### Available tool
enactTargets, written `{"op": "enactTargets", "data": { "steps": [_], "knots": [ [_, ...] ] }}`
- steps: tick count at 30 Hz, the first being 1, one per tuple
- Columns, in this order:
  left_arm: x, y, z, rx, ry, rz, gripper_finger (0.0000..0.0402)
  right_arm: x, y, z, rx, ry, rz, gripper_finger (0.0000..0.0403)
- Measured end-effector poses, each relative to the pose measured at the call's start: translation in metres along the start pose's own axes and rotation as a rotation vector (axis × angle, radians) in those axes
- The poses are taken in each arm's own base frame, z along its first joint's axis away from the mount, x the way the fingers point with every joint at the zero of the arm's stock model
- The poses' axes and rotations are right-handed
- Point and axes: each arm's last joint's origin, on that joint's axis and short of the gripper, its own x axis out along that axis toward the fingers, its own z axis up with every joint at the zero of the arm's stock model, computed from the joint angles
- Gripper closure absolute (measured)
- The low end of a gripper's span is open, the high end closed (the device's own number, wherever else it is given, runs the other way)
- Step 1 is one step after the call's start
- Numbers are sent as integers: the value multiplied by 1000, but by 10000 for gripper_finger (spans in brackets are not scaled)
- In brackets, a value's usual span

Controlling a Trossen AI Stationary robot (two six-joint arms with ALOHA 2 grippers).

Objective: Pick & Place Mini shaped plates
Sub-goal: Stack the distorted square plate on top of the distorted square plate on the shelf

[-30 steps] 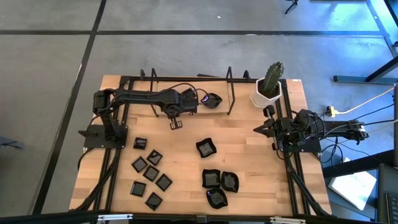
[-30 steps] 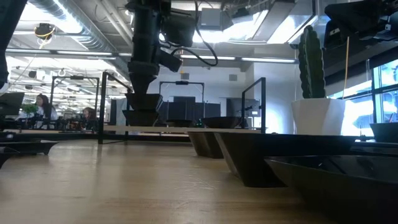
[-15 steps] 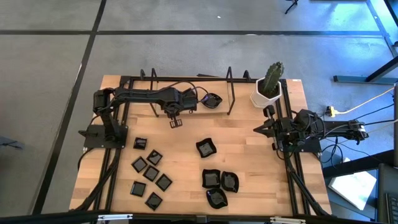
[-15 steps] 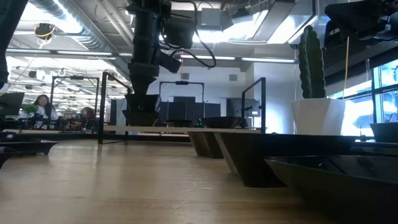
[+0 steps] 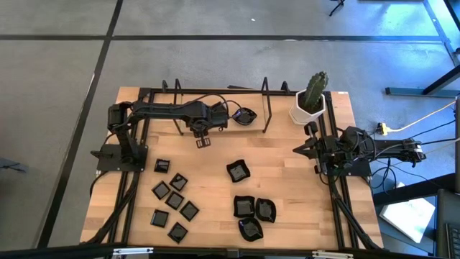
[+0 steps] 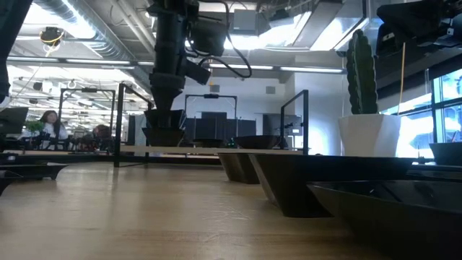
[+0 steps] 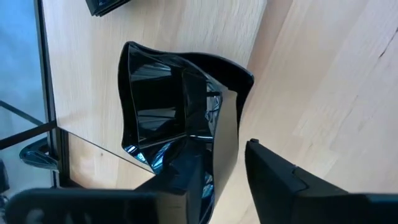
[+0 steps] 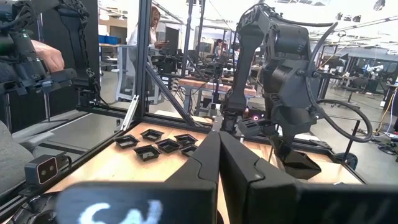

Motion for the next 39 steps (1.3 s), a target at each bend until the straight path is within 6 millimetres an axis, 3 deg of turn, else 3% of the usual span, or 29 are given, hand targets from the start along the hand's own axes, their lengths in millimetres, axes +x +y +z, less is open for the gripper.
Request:
{"op": "enactTargets", "data": {
  "steps": [9, 22, 33, 39],
  "knots": [
    [0, 2, 1, -25, -13, 76, 274, 0, 0, 0, 0, 0, 0, 393],
    [0, 1, 1, -28, -14, 59, 316, 0, 0, 0, 0, 0, 0, 393],
    [-1, 0, 1, -22, -19, 83, 395, 0, 0, 0, -4, 0, 0, 393],
    [-3, -5, 0, -4, -31, 107, 398, 0, 0, 0, -4, 0, 0, 393]
  ]
}}
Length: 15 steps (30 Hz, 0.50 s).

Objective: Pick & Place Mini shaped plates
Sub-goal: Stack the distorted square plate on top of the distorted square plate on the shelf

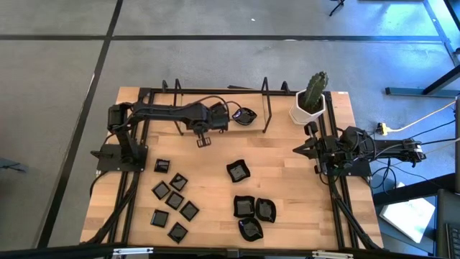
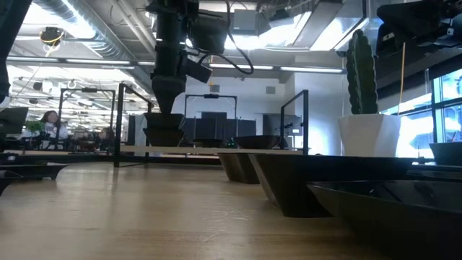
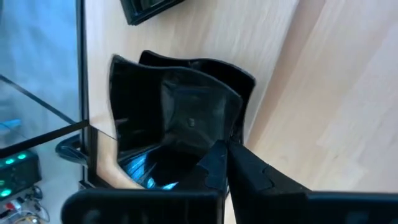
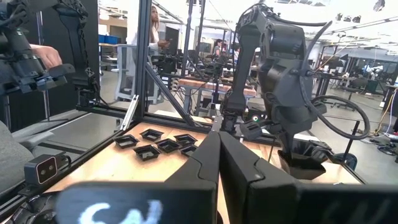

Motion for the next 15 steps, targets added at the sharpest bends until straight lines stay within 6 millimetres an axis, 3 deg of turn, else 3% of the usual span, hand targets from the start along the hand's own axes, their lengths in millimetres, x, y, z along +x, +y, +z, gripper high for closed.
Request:
{"op": "enactTargets", "data": {
  "steps": [15],
  "knots": [
    [0, -3, 5, 1, -43, -83, 386, 0, 0, 0, 0, 0, 0, 393]
  ]
}}
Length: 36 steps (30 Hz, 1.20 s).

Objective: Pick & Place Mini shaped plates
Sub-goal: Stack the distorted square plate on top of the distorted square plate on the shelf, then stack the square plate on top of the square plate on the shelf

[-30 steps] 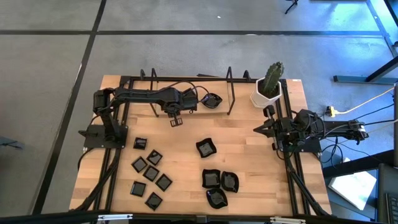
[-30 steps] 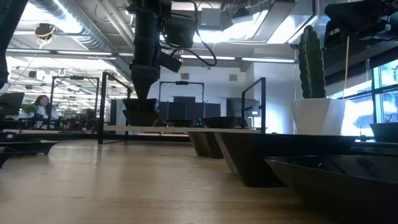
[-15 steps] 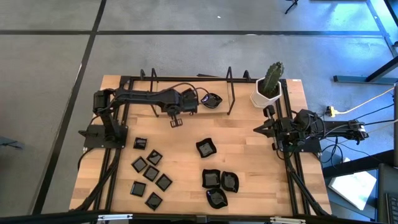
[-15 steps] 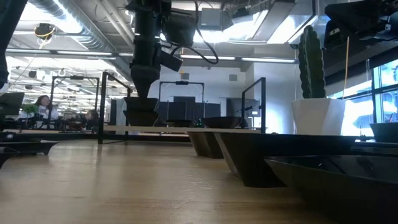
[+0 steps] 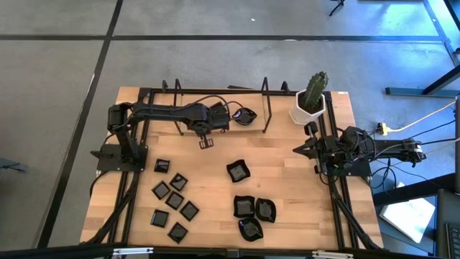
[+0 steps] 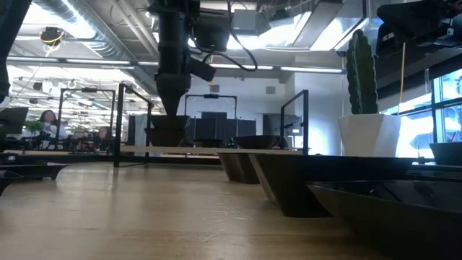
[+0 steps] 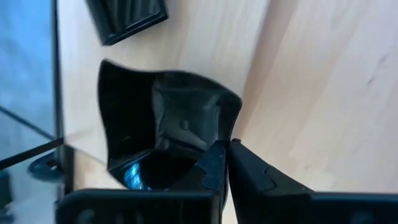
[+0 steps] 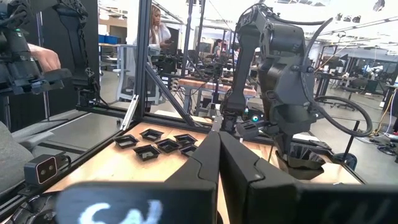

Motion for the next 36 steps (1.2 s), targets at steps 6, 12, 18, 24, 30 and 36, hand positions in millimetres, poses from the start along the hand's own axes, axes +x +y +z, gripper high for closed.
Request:
{"op": "enactTargets", "data": {
  "steps": [6, 12, 18, 24, 30, 36],
  "knots": [
    [1, -1, 1, 5, -8, -10, 360, 0, 0, 0, 0, 0, 0, 393],
    [0, 0, 1, 49, -2, -6, 321, 0, 0, 0, 1, 0, 0, 393],
    [-39, -2, -13, 100, 120, 10, 299, 0, 0, 0, 1, 1, 0, 393],
    [-132, 0, -58, 83, -174, 2, 306, 0, 0, -3, 5, 31, 4, 393],
    [-189, 4, -128, -62, -790, -195, 338, 0, 0, -3, 7, 34, 5, 393],
    [-135, -18, -180, -48, -1100, -304, 394, 0, 0, -3, 5, 34, 3, 393]
  ]
}}
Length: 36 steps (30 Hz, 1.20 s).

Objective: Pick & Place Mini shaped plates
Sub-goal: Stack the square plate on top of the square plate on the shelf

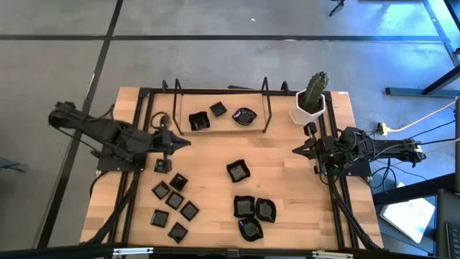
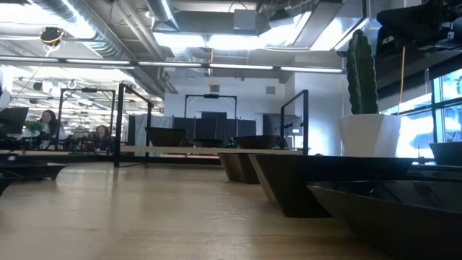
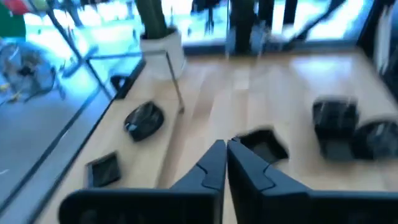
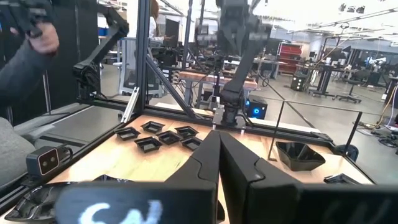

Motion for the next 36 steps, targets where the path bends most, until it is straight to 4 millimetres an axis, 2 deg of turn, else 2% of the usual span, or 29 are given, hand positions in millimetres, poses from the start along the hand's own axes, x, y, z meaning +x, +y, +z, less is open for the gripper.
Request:
{"op": "enactTargets", "data": {
  "steps": [4, 7, 14, 17, 23, 28, 32, 36],
  "knots": [
    [8, 0, -43, -51, -239, -31, 398, 0, 0, 0, -25, 0, -1, 393],
    [12, 5, -74, -22, -298, -6, 398, 0, 0, 0, -41, 0, -2, 393],
    [2, 25, -113, -122, -421, 72, 398, 0, -1, 5, -45, -54, -10, 393],
    [-5, 30, -124, -115, -462, 75, 398, 2, -1, 8, -37, -82, -19, 393],
    [-13, 37, -146, -127, -461, 64, 398, 11, -2, 1, -27, -5, -10, 393],
    [-13, 38, -152, -121, -420, 81, 398, 21, -2, -8, -82, 66, 1, 393],
    [-14, 39, -151, -112, -424, 125, 398, 39, -6, -7, -56, 109, -28, 393],
    [-14, 40, -151, -101, -420, 147, 398, 72, -10, 5, -30, 232, -30, 393]
  ]
}}
